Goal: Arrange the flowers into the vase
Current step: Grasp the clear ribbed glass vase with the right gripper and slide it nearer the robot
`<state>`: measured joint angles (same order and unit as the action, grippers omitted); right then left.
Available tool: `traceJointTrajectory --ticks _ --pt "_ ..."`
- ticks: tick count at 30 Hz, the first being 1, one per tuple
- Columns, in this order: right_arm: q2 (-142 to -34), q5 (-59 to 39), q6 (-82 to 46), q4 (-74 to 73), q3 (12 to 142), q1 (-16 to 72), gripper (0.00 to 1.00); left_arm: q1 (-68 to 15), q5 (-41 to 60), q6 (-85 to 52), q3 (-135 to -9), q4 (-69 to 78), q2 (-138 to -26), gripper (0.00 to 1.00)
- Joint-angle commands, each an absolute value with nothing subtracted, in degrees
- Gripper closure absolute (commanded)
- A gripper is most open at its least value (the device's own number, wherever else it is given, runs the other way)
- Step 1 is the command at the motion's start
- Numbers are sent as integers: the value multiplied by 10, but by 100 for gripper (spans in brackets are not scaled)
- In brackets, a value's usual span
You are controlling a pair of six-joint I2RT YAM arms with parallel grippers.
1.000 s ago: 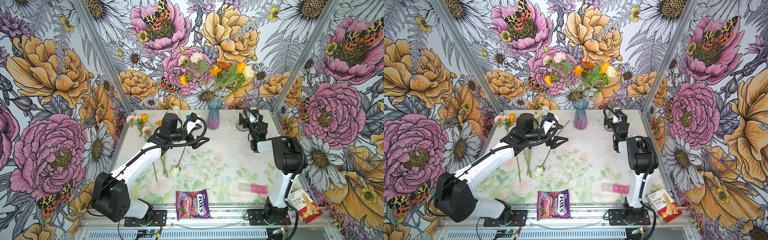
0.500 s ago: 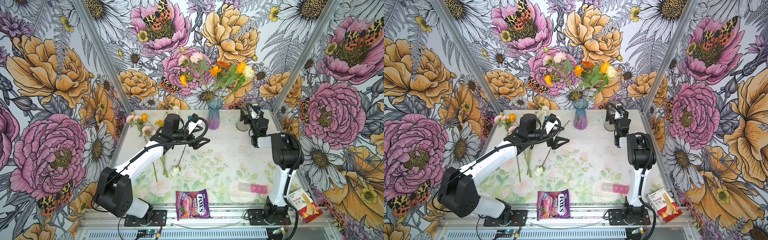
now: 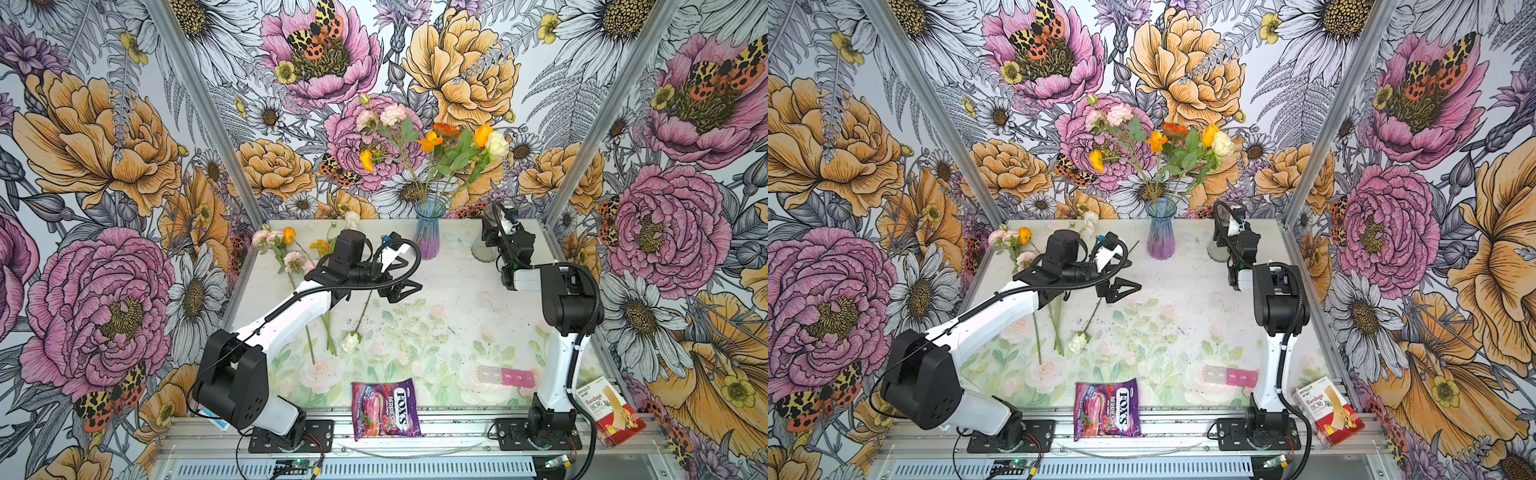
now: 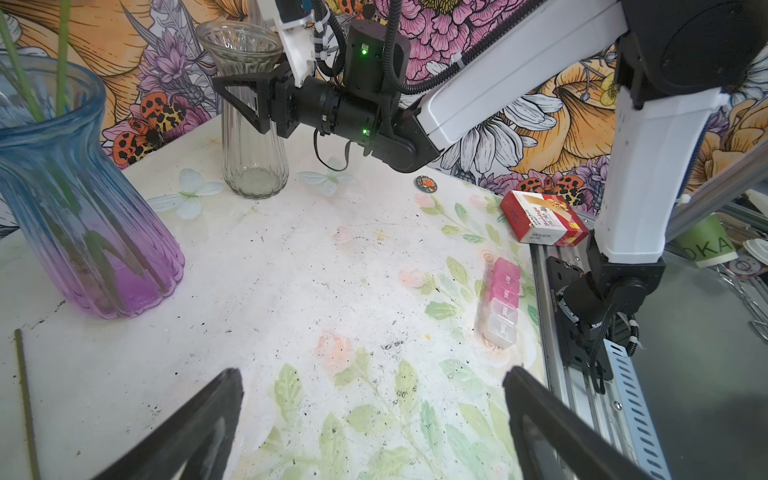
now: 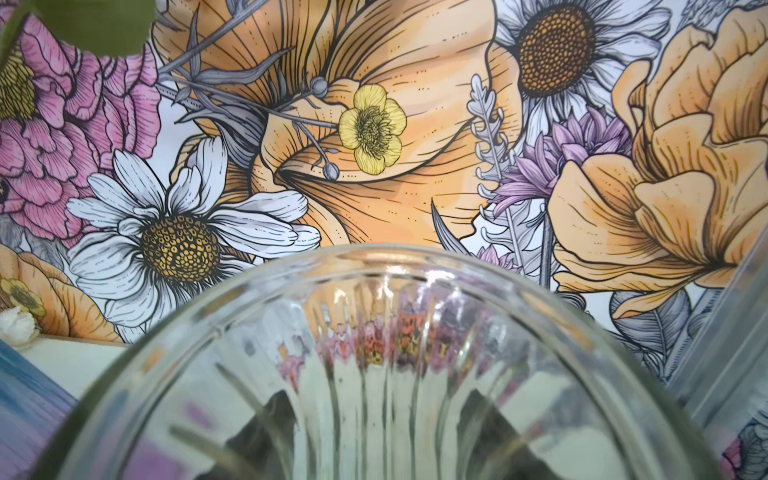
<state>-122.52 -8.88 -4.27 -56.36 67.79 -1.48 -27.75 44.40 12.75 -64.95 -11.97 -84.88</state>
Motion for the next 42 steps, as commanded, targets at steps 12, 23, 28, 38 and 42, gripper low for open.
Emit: traceJointTrajectory --ticks 12,23,28,38,42 --pt "-1217 -113 -73 -618 660 -17 53 -288 433 152 -674 -141 -845 1" --pt "-1104 -121 -62 -594 600 1 59 -290 428 156 -675 -143 -829 1" --pt "-1012 -115 -59 -573 531 26 60 -285 428 157 -676 -144 -820 1" --pt "-816 -72 -52 -560 380 153 62 -277 428 156 -676 -146 -804 1" --pt "-770 -31 -35 -552 354 230 62 -269 440 141 -698 -166 -798 1"
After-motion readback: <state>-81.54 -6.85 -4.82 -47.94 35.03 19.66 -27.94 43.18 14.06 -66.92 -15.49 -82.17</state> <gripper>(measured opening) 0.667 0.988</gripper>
